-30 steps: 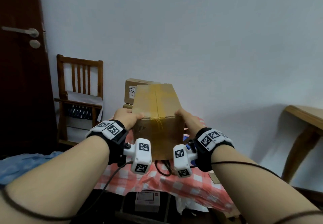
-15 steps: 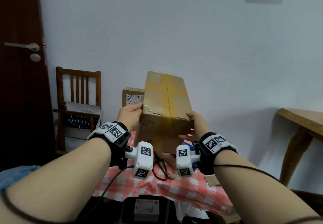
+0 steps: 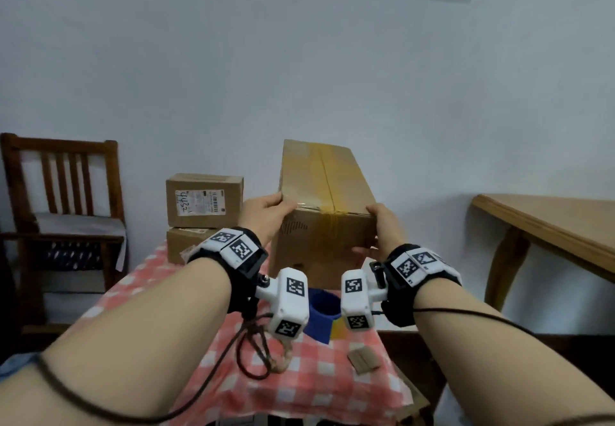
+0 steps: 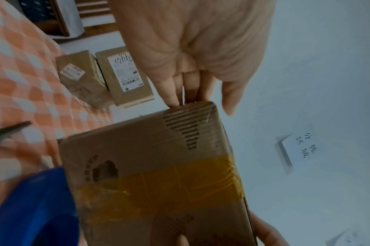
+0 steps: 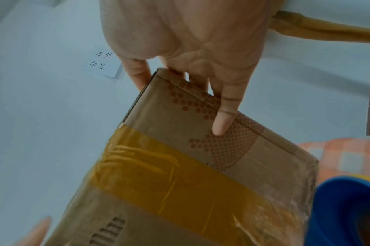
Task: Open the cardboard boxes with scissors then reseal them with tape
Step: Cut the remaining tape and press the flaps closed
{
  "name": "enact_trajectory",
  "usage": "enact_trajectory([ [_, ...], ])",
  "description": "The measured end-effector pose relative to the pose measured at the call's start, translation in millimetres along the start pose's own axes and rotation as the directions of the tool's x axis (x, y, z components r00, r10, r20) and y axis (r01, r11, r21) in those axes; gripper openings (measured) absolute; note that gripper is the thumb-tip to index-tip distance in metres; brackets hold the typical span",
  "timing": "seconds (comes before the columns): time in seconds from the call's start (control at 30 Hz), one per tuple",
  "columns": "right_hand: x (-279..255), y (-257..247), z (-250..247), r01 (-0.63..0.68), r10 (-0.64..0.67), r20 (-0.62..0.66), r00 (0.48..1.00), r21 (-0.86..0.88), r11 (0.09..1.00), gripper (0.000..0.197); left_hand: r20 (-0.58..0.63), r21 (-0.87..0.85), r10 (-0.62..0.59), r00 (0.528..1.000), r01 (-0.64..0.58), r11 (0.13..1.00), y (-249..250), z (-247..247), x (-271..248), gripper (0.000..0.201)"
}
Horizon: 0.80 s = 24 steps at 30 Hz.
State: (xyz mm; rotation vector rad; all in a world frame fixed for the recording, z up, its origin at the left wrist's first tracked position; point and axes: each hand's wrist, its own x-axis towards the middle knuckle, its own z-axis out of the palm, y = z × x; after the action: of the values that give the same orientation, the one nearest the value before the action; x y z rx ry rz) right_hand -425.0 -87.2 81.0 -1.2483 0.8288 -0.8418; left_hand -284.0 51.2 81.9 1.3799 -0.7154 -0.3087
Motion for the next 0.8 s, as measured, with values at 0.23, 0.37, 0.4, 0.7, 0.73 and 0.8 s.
enact_trajectory([
  [0.23, 59.7, -3.2, 11.1, 0.033, -0.037, -0.044, 0.998, -0.087, 0.996, 0.024, -0.035, 0.062, -0.016, 0.999, 0.018, 0.998, -20.7, 22.8, 59.5, 0.023],
  [0.37, 97.0, -1.8, 31.1, 0.028, -0.033, -0.035, 0.999, -0.137, 0.990, 0.024, -0.086, 0.071, -0.039, 0.996, 0.045, 0.996, -38.9, 21.7, 94.2, 0.039],
  [0.4, 106.6, -0.5, 37.3, 0.023, -0.027, -0.026, 0.999, -0.149, 0.989, 0.025, -0.101, 0.082, -0.041, 0.994, 0.050, 0.995, -42.9, 20.2, 102.6, 0.039],
  [0.7, 166.4, 23.1, 77.5, -0.022, 0.032, 0.038, 0.999, -0.223, 0.975, 0.023, -0.153, 0.158, -0.080, 0.985, 0.104, 0.982, -87.9, -0.8, 149.3, 0.031],
  [0.73, 171.1, 24.8, 80.3, -0.014, 0.024, 0.040, 0.999, -0.230, 0.973, 0.022, -0.176, 0.160, -0.080, 0.981, 0.109, 0.981, -93.4, -2.7, 151.3, 0.028],
  [0.8, 183.1, 28.7, 83.4, 0.031, -0.014, 0.062, 0.998, -0.274, 0.961, 0.020, -0.220, 0.150, -0.071, 0.973, 0.105, 0.983, -99.6, -4.6, 152.2, 0.020],
])
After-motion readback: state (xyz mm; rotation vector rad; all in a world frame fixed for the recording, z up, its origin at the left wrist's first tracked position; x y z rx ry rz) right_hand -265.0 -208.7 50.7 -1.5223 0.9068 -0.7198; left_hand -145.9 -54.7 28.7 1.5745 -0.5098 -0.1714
